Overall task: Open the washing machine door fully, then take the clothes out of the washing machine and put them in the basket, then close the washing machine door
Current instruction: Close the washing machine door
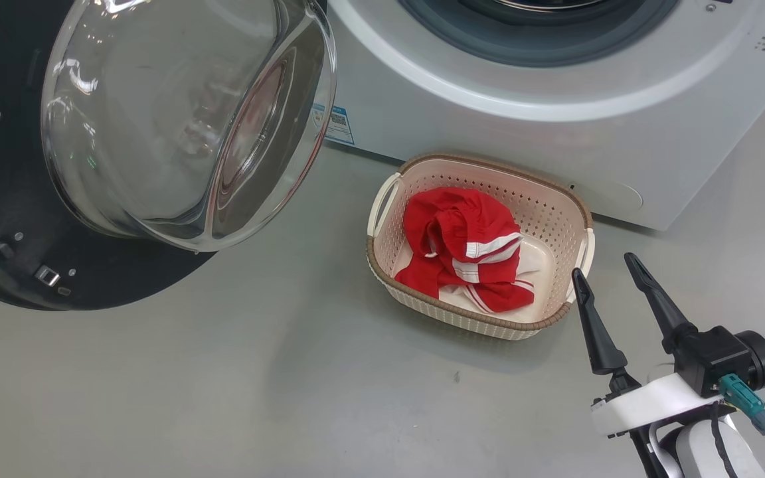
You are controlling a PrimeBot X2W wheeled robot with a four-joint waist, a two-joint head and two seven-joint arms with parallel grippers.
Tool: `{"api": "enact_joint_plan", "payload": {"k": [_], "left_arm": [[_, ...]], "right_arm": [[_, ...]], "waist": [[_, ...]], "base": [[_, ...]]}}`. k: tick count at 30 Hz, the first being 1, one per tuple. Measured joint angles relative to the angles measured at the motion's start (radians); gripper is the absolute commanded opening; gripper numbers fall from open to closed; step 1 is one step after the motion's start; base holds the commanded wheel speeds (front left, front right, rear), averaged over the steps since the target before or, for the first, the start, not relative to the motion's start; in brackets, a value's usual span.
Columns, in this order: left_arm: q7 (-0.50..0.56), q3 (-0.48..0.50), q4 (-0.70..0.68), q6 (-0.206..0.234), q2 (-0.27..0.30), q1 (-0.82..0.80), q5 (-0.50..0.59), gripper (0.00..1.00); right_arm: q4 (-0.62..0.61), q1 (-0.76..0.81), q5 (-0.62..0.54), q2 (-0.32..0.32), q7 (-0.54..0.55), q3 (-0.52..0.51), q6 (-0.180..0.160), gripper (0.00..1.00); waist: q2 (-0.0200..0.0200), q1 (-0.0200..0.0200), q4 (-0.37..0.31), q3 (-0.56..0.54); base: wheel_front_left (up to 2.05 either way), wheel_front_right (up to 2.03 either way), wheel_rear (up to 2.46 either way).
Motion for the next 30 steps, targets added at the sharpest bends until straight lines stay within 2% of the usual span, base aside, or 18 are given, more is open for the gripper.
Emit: {"api": "enact_joint_plan", "payload": {"k": [9,20,30], "left_arm": [[0.038,-0.020,0.053,-0.032,0.002,-0.033,0.002,0.00],[0.136,-0.033,0.080,-0.070,0.006,-0.038,-0.016,0.00],[0.269,-0.065,0.062,-0.100,0.005,-0.033,-0.074,0.00]], "right_arm": [[0.001,-0.011,0.000,-0.003,0.000,0.000,0.000,1.00],[0.002,-0.019,0.000,-0.007,0.000,0.000,0.000,1.00],[0.008,-0.019,0.000,-0.007,0.000,0.001,0.000,1.00]], "waist": [[0.0000,0.0000,0.006,0.009],[0.0000,0.0000,0.016,0.010],[0.0000,0.0000,0.024,0.008]], "base": [[0.00,0.00,0.00],[0.00,0.00,0.00],[0.00,0.00,0.00]]}}
